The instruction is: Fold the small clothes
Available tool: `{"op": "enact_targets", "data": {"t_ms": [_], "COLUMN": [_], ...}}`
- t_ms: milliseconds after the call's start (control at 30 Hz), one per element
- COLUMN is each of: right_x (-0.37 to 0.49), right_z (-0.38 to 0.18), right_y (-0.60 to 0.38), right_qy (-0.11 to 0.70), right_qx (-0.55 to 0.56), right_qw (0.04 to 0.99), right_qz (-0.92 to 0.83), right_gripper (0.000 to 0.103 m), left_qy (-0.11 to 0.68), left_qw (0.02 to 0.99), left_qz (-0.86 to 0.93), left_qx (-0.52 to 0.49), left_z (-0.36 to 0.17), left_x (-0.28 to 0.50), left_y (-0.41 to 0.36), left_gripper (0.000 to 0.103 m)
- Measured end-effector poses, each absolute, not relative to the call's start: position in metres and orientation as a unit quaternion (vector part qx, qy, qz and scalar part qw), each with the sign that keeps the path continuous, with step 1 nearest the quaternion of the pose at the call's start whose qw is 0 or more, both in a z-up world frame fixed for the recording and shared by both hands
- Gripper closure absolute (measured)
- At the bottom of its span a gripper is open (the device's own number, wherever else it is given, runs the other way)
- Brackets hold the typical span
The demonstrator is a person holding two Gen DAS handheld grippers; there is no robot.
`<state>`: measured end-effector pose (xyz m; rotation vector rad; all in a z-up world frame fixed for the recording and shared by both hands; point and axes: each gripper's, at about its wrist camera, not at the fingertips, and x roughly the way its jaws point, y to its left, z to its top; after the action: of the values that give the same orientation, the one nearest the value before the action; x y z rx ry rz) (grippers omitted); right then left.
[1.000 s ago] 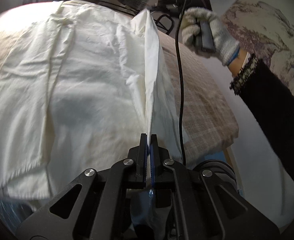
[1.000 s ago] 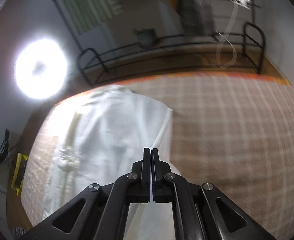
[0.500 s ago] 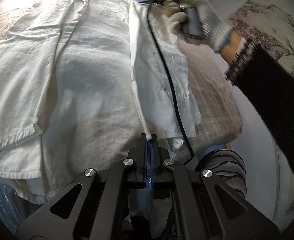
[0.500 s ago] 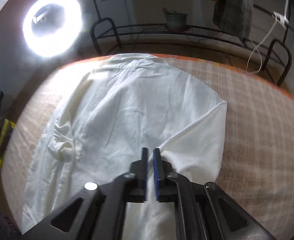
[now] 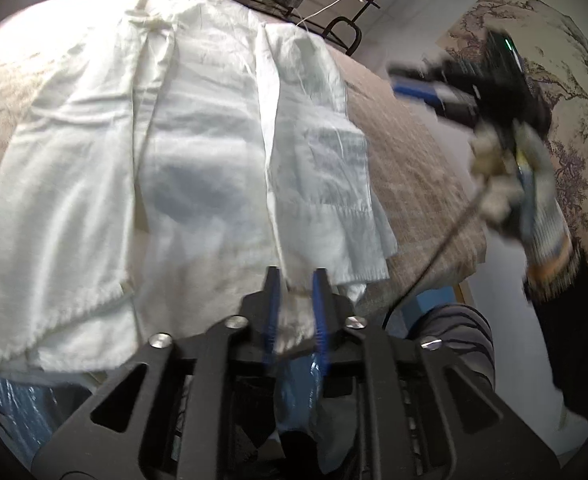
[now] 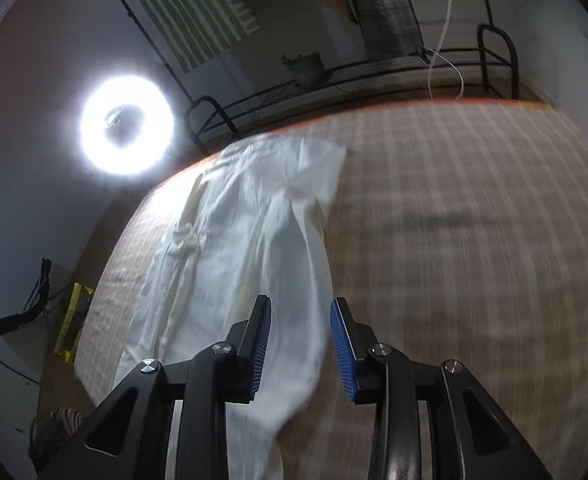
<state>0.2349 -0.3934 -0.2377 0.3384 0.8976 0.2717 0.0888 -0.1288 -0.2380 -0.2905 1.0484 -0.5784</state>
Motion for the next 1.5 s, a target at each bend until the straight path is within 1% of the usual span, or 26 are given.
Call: {"op": "enact_targets", "data": {"t_ms": [100, 200, 333, 367, 433, 467, 567, 700, 800, 933, 1033, 1167, 1233, 1300, 1333, 1367, 1467, 1500], "right_x": [0.200, 0.176, 0.170, 0.170, 0.171, 0.171, 0.170, 0.161, 0.150, 0.152, 0.152, 0.151, 0.150, 0.145, 0.143, 0.142, 0.126, 0.119], "right_z": [-0.253, -0.274, -0.301, -0.306, -0.314, -0.316, -0.317, -0.298, -0.284, -0.302, -0.315, -0.308, -0.304, -0.297, -0.293, -0.290, -0.273, -0.267], "right_y": [-0.391, -0.377, -0.355, -0.351, -0.342, -0.340, -0.336, -0.347, -0.353, -0.352, -0.353, -0.360, -0.360, -0.362, -0.364, -0.368, -0.387, -0.394], "right_qy": [0.448, 0.475, 0.508, 0.514, 0.521, 0.522, 0.520, 0.500, 0.483, 0.507, 0.520, 0.510, 0.508, 0.504, 0.503, 0.497, 0.468, 0.456], "right_qx": [0.178, 0.175, 0.153, 0.150, 0.147, 0.148, 0.155, 0.188, 0.188, 0.182, 0.175, 0.182, 0.181, 0.184, 0.186, 0.190, 0.196, 0.198], "right_qw": [0.866, 0.851, 0.837, 0.834, 0.829, 0.828, 0.826, 0.830, 0.838, 0.830, 0.826, 0.830, 0.830, 0.829, 0.830, 0.832, 0.849, 0.854], "right_qz": [0.136, 0.142, 0.135, 0.134, 0.139, 0.141, 0.151, 0.161, 0.168, 0.145, 0.129, 0.131, 0.143, 0.156, 0.156, 0.156, 0.152, 0.150], "right_gripper": [0.068, 0.068, 0.068, 0.070, 0.075, 0.080, 0.102, 0.103, 0.103, 0.103, 0.103, 0.103, 0.103, 0.094, 0.088, 0.074, 0.072, 0.069], "left_qy": [0.489, 0.502, 0.512, 0.513, 0.516, 0.518, 0.518, 0.510, 0.512, 0.524, 0.500, 0.451, 0.428, 0.424, 0.425, 0.427, 0.430, 0.429], "left_qw": [0.821, 0.814, 0.808, 0.806, 0.800, 0.795, 0.791, 0.785, 0.791, 0.789, 0.813, 0.844, 0.852, 0.848, 0.845, 0.842, 0.833, 0.831], "left_qz": [-0.271, -0.262, -0.256, -0.258, -0.264, -0.267, -0.271, -0.290, -0.286, -0.276, -0.272, -0.281, -0.300, -0.317, -0.325, -0.331, -0.349, -0.352], "left_qx": [-0.114, -0.126, -0.137, -0.142, -0.157, -0.165, -0.180, -0.200, -0.175, -0.163, -0.127, -0.069, -0.039, -0.016, -0.010, -0.006, 0.020, 0.028], "left_z": [-0.238, -0.246, -0.259, -0.261, -0.264, -0.266, -0.263, -0.251, -0.254, -0.264, -0.249, -0.221, -0.210, -0.210, -0.211, -0.212, -0.217, -0.219], "left_x": [0.098, 0.108, 0.115, 0.115, 0.116, 0.116, 0.116, 0.107, 0.103, 0.101, 0.090, 0.076, 0.071, 0.069, 0.069, 0.070, 0.072, 0.070], "left_y": [-0.134, -0.134, -0.133, -0.131, -0.129, -0.128, -0.127, -0.123, -0.128, -0.131, -0.132, -0.146, -0.162, -0.176, -0.182, -0.187, -0.209, -0.215], "left_gripper": [0.086, 0.086, 0.086, 0.087, 0.094, 0.098, 0.101, 0.102, 0.102, 0.102, 0.102, 0.101, 0.098, 0.089, 0.088, 0.087, 0.086, 0.086]}}
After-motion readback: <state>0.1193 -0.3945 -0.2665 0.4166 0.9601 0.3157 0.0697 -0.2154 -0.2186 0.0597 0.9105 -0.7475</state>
